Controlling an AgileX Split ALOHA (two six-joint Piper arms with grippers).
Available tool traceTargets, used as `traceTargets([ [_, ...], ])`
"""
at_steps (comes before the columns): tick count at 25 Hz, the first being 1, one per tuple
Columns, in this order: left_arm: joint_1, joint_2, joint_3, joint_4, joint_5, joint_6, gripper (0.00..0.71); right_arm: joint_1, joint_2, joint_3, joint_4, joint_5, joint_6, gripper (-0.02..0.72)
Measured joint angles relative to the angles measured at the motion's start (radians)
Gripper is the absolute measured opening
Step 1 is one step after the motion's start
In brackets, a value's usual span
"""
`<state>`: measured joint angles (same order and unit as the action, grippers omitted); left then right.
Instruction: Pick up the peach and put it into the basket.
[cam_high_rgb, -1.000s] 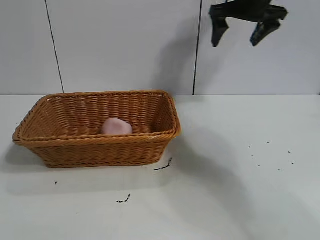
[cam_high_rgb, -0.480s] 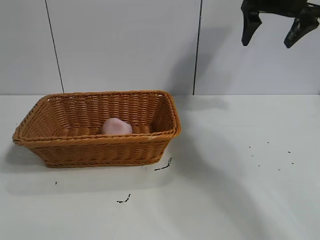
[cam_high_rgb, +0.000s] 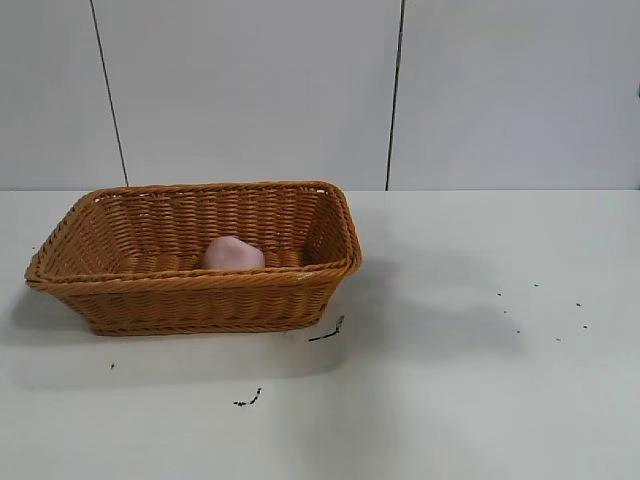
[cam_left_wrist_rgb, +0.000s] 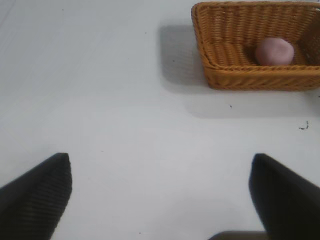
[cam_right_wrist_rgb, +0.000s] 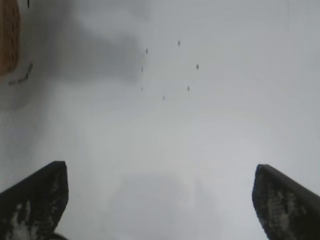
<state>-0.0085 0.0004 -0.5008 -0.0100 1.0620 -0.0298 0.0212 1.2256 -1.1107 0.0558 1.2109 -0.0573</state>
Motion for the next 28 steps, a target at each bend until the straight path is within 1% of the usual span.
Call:
traceTargets([
  [1,0.0,0.0,0.0,0.0,0.0,0.0,0.693,0.0,-0.078,0.079,0.0,-0.01,0.0,0.695],
  [3,0.0,0.0,0.0,0.0,0.0,0.0,0.693,0.0,-0.222,0.214,0.0,-0.058,0.0,0.696],
  [6,0.0,0.0,0.0,0.0,0.0,0.0,0.693,0.0,-0.444,0.392,-0.003,-0.168,0.0,0.696],
  [8,0.0,0.0,0.0,0.0,0.0,0.0,0.693,0.0,-0.597,0.491,-0.003,-0.208,0.0,0.696],
  [9,0.0,0.0,0.0,0.0,0.0,0.0,0.693,0.0,-0.659,0.53,-0.003,-0.217,0.0,0.696],
  [13,0.0,0.0,0.0,0.0,0.0,0.0,0.693,0.0,-0.9,0.609,-0.003,-0.183,0.005,0.696],
  [16,0.0,0.0,0.0,0.0,0.0,0.0,0.693,0.0,-1.032,0.614,-0.007,-0.185,0.022,0.696],
  [18,0.0,0.0,0.0,0.0,0.0,0.0,0.693,0.0,-1.103,0.614,-0.021,-0.185,0.039,0.696],
  [19,0.0,0.0,0.0,0.0,0.0,0.0,0.693,0.0,-1.129,0.614,-0.03,-0.185,0.057,0.696],
  [22,0.0,0.0,0.0,0.0,0.0,0.0,0.693,0.0,-1.21,0.614,-0.047,-0.185,0.076,0.696],
  [28,0.0,0.0,0.0,0.0,0.0,0.0,0.693,0.0,-1.23,0.615,-0.056,-0.184,0.08,0.696],
])
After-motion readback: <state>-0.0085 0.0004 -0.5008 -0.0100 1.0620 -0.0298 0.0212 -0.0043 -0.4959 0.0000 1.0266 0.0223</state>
